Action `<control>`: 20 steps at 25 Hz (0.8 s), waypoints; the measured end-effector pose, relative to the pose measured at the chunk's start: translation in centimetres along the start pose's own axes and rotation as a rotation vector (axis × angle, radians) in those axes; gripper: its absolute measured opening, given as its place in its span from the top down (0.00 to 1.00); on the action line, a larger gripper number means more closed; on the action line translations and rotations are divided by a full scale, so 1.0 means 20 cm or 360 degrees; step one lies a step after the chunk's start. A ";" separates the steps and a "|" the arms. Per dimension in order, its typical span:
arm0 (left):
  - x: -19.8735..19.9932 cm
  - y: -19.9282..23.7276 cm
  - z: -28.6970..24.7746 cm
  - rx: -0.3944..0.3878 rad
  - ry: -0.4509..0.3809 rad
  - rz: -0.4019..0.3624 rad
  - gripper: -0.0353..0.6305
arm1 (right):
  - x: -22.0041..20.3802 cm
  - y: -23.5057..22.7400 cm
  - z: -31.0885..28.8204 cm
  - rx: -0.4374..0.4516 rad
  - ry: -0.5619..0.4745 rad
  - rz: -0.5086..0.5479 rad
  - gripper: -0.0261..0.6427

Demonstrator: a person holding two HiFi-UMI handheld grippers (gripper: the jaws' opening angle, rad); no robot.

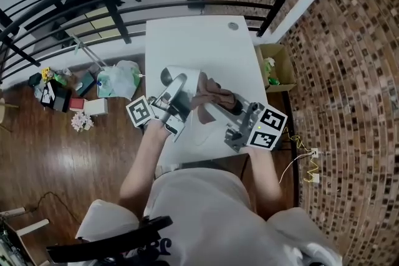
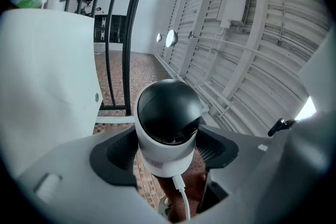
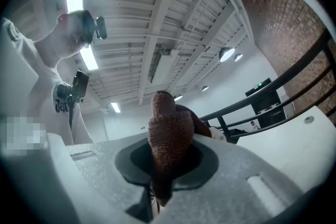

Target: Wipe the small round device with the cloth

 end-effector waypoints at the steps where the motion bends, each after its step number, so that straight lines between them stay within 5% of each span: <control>1: 0.00 0.01 0.00 0.0008 -0.0002 -0.0001 0.40 | 0.04 -0.02 0.03 -0.0034 -0.0037 0.0008 0.92; 5: 0.04 0.05 0.00 0.0044 -0.0038 -0.0031 0.40 | 0.19 -0.15 0.19 -0.0237 -0.0167 0.0086 0.92; 7: 0.04 0.08 -0.01 0.0090 -0.0006 -0.0155 0.40 | 0.23 -0.21 0.25 -0.0331 -0.0173 0.0125 0.92; 20: 0.19 0.63 0.02 0.0686 0.0440 -0.1435 0.40 | -0.07 -0.44 0.32 -0.0531 0.0055 0.0110 0.92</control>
Point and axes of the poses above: the fingertips, and each gripper's own axes: z backward along the fingers, y to its left, x out of its top, the point moved 3 cm from there along z, backward along the fingers, and after that the axes turned 12 degrees about -y, right-handed, at the moved point
